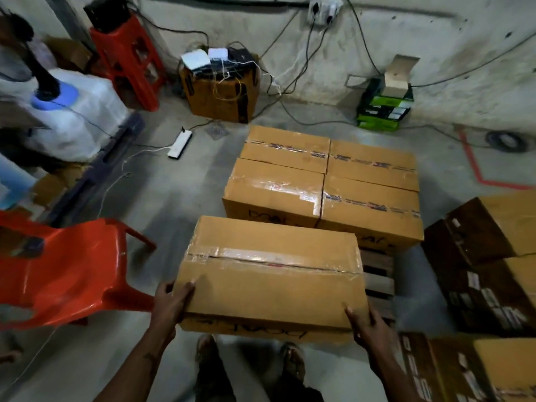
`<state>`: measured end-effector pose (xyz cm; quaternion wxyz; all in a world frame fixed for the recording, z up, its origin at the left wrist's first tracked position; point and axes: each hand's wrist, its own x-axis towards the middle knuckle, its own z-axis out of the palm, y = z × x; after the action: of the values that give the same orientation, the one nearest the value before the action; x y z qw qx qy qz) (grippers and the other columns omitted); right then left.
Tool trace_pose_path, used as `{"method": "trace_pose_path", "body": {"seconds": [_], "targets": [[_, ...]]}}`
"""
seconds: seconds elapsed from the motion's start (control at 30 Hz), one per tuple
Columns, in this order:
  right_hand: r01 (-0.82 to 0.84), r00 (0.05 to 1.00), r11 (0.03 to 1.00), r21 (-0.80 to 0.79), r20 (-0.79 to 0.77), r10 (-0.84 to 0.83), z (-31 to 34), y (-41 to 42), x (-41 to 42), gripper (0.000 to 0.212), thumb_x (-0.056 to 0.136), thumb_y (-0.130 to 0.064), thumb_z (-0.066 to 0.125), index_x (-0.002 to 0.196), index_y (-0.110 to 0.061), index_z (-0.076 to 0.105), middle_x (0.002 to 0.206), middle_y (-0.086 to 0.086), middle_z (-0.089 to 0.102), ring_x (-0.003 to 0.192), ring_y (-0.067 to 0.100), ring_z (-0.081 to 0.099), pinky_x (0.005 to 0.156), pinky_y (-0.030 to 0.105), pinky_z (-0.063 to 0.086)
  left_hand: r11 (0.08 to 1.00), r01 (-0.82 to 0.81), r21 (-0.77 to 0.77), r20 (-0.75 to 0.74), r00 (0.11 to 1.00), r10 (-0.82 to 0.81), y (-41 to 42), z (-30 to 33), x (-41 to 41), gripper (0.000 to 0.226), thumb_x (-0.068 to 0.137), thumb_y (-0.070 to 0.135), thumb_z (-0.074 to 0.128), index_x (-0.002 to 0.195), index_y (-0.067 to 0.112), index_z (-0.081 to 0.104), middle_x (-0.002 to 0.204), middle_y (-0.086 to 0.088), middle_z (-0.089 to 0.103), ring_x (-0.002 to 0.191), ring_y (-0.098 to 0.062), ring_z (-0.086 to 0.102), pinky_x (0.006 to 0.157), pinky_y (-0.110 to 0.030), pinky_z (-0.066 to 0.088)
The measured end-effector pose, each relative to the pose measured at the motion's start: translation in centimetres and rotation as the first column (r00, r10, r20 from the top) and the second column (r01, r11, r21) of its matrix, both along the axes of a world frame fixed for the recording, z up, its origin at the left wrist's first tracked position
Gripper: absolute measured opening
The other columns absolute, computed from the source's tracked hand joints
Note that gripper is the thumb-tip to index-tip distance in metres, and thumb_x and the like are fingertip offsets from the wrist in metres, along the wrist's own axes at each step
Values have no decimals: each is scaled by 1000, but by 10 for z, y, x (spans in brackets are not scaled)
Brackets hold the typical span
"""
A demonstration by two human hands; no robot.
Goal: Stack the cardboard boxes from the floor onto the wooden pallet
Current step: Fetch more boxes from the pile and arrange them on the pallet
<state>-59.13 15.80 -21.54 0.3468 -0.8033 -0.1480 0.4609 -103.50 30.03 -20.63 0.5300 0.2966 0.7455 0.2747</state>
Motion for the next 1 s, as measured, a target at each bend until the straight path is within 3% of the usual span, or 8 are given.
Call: {"method": "trace_pose_path", "body": {"seconds": [0.13, 0.27, 0.5, 0.6, 0.7, 0.8, 0.93, 1.0], "targets": [[62, 998, 998, -6, 1, -62, -28, 13, -40, 53, 91, -40, 82, 135, -48, 54, 129, 1, 66, 104, 20, 64, 90, 50, 59, 999, -32, -36, -46, 998, 30, 24, -51, -28, 74, 77, 62, 83, 130, 19, 54, 125, -8, 63, 107, -34, 65, 78, -61, 62], [29, 999, 999, -35, 38, -27, -90, 24, -60, 81, 82, -59, 84, 153, -46, 49, 140, -6, 64, 122, 22, 63, 97, 52, 60, 994, -84, -74, -95, 993, 77, 43, -112, -54, 83, 68, 74, 84, 128, 21, 62, 127, -7, 65, 107, -32, 65, 69, -55, 64], [90, 993, 995, 39, 67, -93, -209, 63, -78, 76, 88, -46, 84, 155, -38, 51, 147, -10, 62, 131, 17, 61, 99, 43, 59, 999, -34, 37, -130, 991, 39, 100, -218, -57, 53, 82, 49, 84, 117, 15, 64, 116, -4, 65, 108, -34, 66, 78, -62, 62], [52, 994, 994, 98, 94, -61, -267, 95, -69, 70, 91, -40, 83, 154, -39, 52, 142, -9, 65, 125, 23, 66, 97, 48, 62, 996, -21, 88, -105, 994, 30, 135, -274, -49, 44, 87, 39, 83, 119, 17, 63, 119, -3, 64, 110, -33, 64, 80, -65, 60], [57, 990, 988, 144, 122, -75, -324, 135, -53, 70, 92, -39, 83, 154, -38, 52, 139, -14, 64, 128, 23, 63, 98, 48, 61, 994, -19, 109, -106, 994, 31, 174, -331, -34, 49, 87, 41, 83, 123, 16, 61, 123, -4, 63, 108, -31, 63, 76, -61, 61], [40, 990, 977, 210, 126, -68, -372, 176, -37, 66, 90, -46, 84, 150, -44, 55, 141, -10, 63, 130, 24, 61, 100, 55, 60, 983, -4, 186, -110, 994, 25, 213, -383, -24, 60, 85, 45, 84, 127, 8, 61, 126, -8, 65, 109, -32, 66, 67, -47, 62], [66, 992, 967, 245, 93, -91, -417, 207, -23, 56, 90, -45, 84, 139, -51, 59, 139, -11, 64, 128, 22, 61, 101, 57, 58, 980, 9, 201, -121, 993, 16, 248, -436, -23, 82, 66, 70, 87, 124, 17, 64, 127, -4, 67, 115, -31, 67, 84, -63, 61], [106, 991, 963, 247, 56, -124, -428, 212, -22, 54, 88, -44, 86, 133, -59, 60, 138, -14, 62, 130, 23, 59, 103, 57, 57, 977, 8, 215, -136, 991, 22, 255, -451, -23, 85, 64, 74, 86, 124, 17, 65, 126, -3, 67, 115, -30, 67, 85, -65, 60]]}}
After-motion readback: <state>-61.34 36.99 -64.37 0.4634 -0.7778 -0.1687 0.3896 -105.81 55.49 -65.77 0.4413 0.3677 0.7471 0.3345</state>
